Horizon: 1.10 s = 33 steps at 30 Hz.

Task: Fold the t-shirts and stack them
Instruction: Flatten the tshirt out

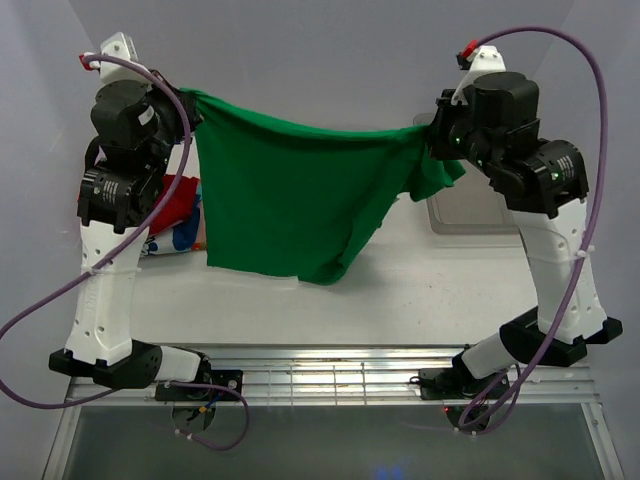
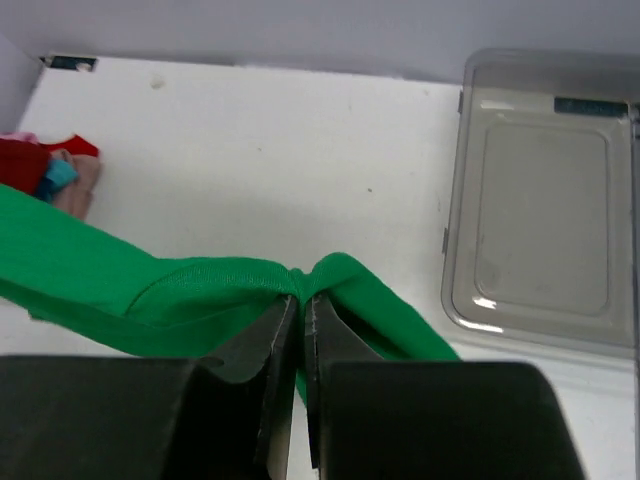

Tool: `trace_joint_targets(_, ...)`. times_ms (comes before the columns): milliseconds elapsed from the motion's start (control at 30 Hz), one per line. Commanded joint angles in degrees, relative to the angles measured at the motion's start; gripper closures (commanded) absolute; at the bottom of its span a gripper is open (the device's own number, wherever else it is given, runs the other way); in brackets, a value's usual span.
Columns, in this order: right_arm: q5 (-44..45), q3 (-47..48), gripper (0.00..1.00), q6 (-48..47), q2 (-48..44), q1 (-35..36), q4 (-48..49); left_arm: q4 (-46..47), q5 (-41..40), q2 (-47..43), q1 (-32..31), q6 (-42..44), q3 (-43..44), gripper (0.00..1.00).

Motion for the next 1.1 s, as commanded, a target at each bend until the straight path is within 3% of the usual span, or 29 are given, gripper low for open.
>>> trace_joint_targets(0,-3.9,2.5,0.92,-3.2,-4.0,0.0,5.2,-0.5,5.1,0.0,-1.1,-0.1,9.4,1.0)
trace_joint_targets(67,-6.7,-2.8,0.92,-3.9,-10.0,0.0,11.7,-0.5,5.7,-1.7,-1.0,-0.4,11.4,1.0)
trace_joint_targets(167,-9.4,-3.4,0.92,-4.7,-14.3,0.0,13.4,-0.2,7.3,-4.5,-1.0,-0.9,13.0,1.0)
trace_joint_targets(333,-12.7,1.8,0.92,-4.9,-14.7,0.0,4.4,-2.7,11.3,-9.2,-1.0,-1.8,8.7,1.0)
trace_joint_targets(500,-19.0,-9.7,0.92,0.6,-21.2,0.0,1.2,-10.7,12.8,-14.2,-1.0,-4.6,1.3,1.0)
trace_joint_targets(600,-19.6,-9.9,0.92,3.9,-24.4,0.0,-0.6,-13.8,12.9,-17.8,-1.0,-6.1,-2.7,1.0)
trace_joint_targets(633,-19.8,-6.0,0.92,4.5,-24.1,0.0,-1.7,-14.7,12.8,-18.5,-1.0,-6.8,-2.8,1.0)
trace_joint_targets(767,-22.4,3.5,0.92,8.0,-20.2,-0.1,-4.7,-19.6,11.9,-16.3,-1.0,-7.6,1.8,1.0)
trace_joint_targets(900,-23.4,-6.9,0.92,8.5,-20.6,-0.1,0.6,-22.5,12.5,-11.3,-1.0,-7.1,3.5,1.0)
trace_joint_targets(1067,-18.0,-12.3,0.92,7.6,-12.2,0.0,-1.5,-24.9,16.1,-0.9,-1.0,-6.8,0.0,1.0)
